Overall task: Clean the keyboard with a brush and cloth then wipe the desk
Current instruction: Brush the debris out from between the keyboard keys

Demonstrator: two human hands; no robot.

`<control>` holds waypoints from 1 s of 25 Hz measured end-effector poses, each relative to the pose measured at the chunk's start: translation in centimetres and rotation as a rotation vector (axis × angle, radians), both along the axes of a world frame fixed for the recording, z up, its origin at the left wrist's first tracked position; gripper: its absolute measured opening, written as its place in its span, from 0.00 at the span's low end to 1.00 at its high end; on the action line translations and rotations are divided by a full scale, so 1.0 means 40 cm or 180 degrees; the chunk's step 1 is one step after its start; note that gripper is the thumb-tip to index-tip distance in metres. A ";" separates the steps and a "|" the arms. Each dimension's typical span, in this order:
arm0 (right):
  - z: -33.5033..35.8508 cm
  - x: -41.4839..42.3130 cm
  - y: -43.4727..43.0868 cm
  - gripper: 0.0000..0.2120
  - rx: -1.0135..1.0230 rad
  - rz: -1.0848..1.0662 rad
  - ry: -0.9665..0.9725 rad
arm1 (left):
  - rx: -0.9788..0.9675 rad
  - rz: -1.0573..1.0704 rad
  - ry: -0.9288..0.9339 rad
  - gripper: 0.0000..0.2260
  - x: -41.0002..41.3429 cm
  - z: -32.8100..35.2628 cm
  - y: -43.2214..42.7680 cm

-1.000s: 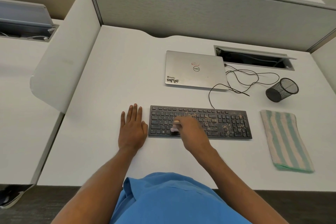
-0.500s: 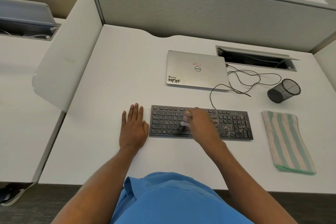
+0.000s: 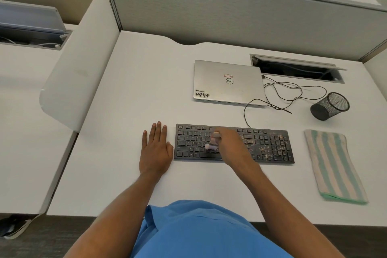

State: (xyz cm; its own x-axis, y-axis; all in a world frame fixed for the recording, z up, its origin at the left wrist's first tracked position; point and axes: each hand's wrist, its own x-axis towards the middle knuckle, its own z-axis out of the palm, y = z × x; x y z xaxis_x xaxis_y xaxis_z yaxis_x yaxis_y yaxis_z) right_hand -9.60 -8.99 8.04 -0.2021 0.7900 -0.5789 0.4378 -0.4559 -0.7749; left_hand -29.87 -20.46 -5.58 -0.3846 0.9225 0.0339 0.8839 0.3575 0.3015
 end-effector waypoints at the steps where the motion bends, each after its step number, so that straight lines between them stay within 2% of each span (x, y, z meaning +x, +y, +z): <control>1: -0.007 0.009 0.012 0.16 -0.0109 -0.0111 -0.0036 | 0.0002 -0.0002 0.0005 0.30 -0.001 -0.001 0.000; 2: -0.007 0.018 0.018 0.13 -0.0193 -0.0275 0.0010 | 0.0001 -0.0001 0.0001 0.30 -0.001 -0.001 0.000; 4: -0.010 0.024 0.022 0.08 0.0119 -0.0018 -0.0216 | -0.0004 0.0004 -0.0006 0.30 -0.002 -0.002 0.001; 5: -0.013 0.024 0.014 0.09 0.0229 0.0149 -0.0268 | -0.0006 0.0003 -0.0003 0.30 -0.001 -0.002 0.002; 10: -0.027 -0.034 -0.028 0.12 0.0069 0.0140 0.0282 | 0.0028 0.0001 -0.0013 0.30 -0.001 -0.002 0.001; 13: -0.021 -0.014 -0.013 0.16 -0.0273 -0.0356 0.0428 | 0.0046 0.0008 -0.0002 0.30 0.000 -0.002 0.001; 16: -0.009 0.042 0.006 0.10 -0.0208 -0.0687 0.0297 | 0.0049 0.0005 0.0012 0.29 0.000 -0.003 0.000; 18: 0.002 0.060 0.007 0.08 0.0069 -0.0517 0.0087 | 0.0030 0.0006 0.0002 0.30 -0.001 -0.005 0.001; 21: 0.048 0.031 -0.013 0.12 0.1028 0.0333 -0.0432 | 0.0017 0.0000 0.0009 0.30 -0.001 -0.006 0.002; 25: 0.086 -0.002 -0.028 0.12 0.2057 0.0951 -0.0816 | 0.0008 -0.0011 0.0024 0.29 -0.002 -0.007 0.002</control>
State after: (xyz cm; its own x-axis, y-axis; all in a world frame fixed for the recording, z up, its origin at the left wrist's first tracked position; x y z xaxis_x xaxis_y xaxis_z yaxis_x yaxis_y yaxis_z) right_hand -9.70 -10.09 11.49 -0.3824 0.9208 -0.0769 0.6739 0.2210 -0.7050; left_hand -29.95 -20.36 -5.84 -0.3812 0.9236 0.0392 0.8874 0.3537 0.2957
